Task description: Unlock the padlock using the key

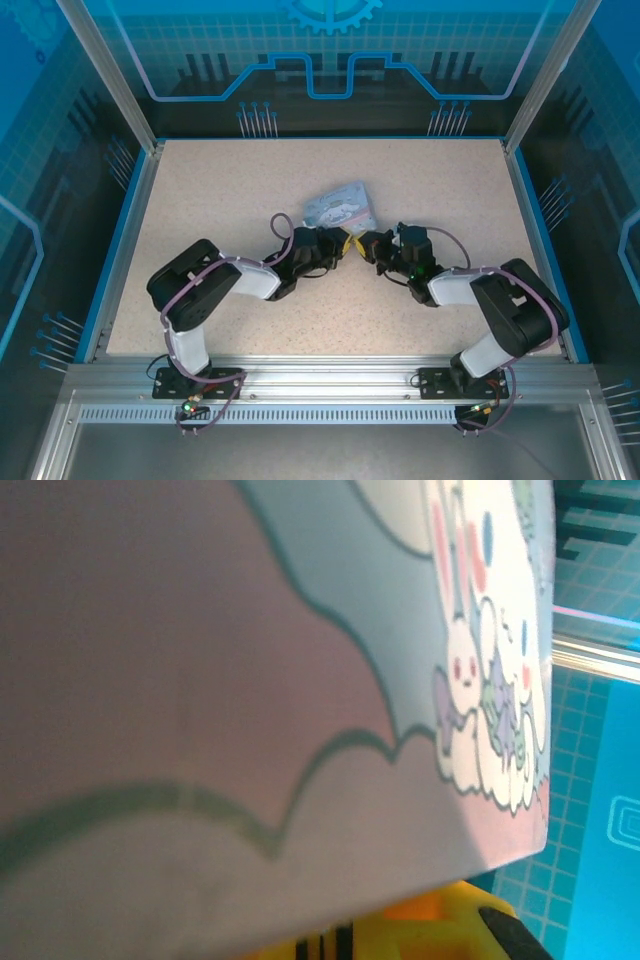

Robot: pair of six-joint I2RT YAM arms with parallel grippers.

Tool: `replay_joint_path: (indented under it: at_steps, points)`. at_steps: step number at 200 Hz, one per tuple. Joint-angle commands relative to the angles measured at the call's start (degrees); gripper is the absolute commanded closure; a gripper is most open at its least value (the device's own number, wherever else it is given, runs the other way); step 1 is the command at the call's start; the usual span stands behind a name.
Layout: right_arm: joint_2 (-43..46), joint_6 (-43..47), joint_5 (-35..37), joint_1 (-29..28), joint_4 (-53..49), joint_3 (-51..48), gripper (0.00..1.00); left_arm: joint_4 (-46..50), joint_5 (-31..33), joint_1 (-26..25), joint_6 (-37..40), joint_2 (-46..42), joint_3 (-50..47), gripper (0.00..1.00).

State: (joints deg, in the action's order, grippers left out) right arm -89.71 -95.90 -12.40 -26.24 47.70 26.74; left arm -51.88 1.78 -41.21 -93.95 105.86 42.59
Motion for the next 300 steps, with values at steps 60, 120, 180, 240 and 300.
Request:
replay_joint_path:
  at_steps: [60, 120, 180, 240, 300]
  points:
    - [0.3, -0.8, -2.7, -1.8, 4.2, 1.7, 1.00, -12.4, -6.9, -3.8, 0.9, 3.8, -2.1, 1.00]
    - [6.7, 4.1, -5.2, 2.6, -3.5, -1.0, 0.37, -9.1, -5.1, -2.1, 1.1, 2.8, -3.9, 1.00]
    - [19.6, 16.9, -10.3, 7.7, -28.1, -2.1, 0.14, 1.4, -6.6, -0.2, 4.9, 0.4, -1.3, 1.00]
    - [23.8, 52.3, -5.3, 6.3, -58.7, 10.6, 0.22, 10.8, -9.5, 0.9, 7.2, -1.3, 1.2, 1.00]
    - [18.9, 77.6, 2.6, -4.4, -66.0, 17.6, 0.47, 26.3, -13.3, 2.3, 11.8, -4.1, 6.5, 1.00]
